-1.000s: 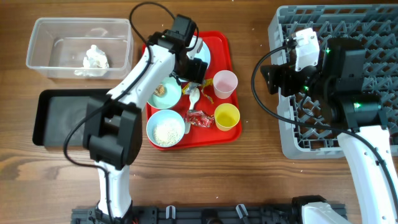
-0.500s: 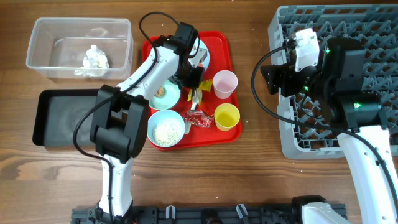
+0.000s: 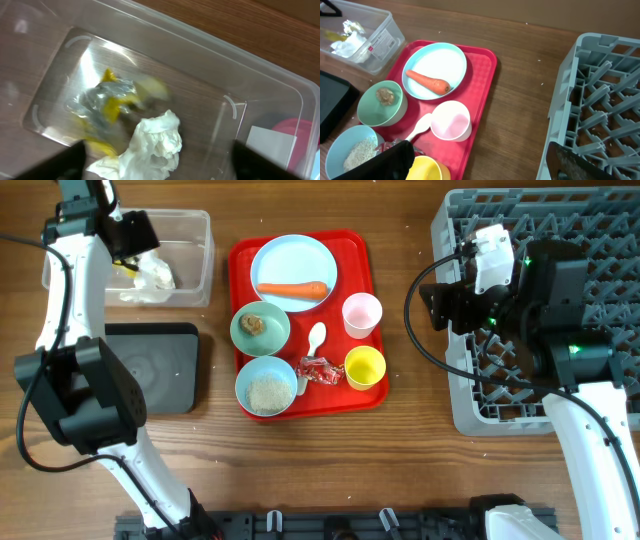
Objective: Sort waste into correct bins and load items into the dishwasher rack
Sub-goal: 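Grasp another wrapper with the left gripper and drop it in the clear bin, then grasp the red strawberry wrapper with the left gripper, drop it in the bin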
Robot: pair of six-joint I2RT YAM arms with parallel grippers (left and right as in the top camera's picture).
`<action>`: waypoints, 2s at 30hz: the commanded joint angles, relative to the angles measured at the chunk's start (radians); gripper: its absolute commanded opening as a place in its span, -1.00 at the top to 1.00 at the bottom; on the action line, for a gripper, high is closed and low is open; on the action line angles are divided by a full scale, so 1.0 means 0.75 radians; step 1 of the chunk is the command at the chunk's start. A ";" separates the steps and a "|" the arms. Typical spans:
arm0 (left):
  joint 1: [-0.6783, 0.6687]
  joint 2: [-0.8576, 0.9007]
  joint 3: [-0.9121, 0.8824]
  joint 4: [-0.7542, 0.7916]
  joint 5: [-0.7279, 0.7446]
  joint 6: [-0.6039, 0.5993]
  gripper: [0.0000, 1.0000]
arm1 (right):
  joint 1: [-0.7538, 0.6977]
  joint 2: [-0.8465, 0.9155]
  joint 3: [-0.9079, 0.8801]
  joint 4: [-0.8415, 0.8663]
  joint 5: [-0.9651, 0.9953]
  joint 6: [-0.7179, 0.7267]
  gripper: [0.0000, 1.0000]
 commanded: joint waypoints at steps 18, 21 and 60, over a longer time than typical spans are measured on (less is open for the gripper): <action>-1.064 -0.123 -0.448 -0.302 0.194 0.020 -0.71 | -0.002 0.014 0.022 -0.032 0.008 0.009 -0.76; -1.055 -0.098 -0.493 -0.289 0.192 -0.002 -0.68 | -0.002 0.014 0.022 -0.044 0.008 0.010 -0.76; -0.070 -0.029 -0.031 -0.064 0.055 -0.168 -1.00 | -0.002 0.014 0.021 -0.034 0.009 0.007 -0.77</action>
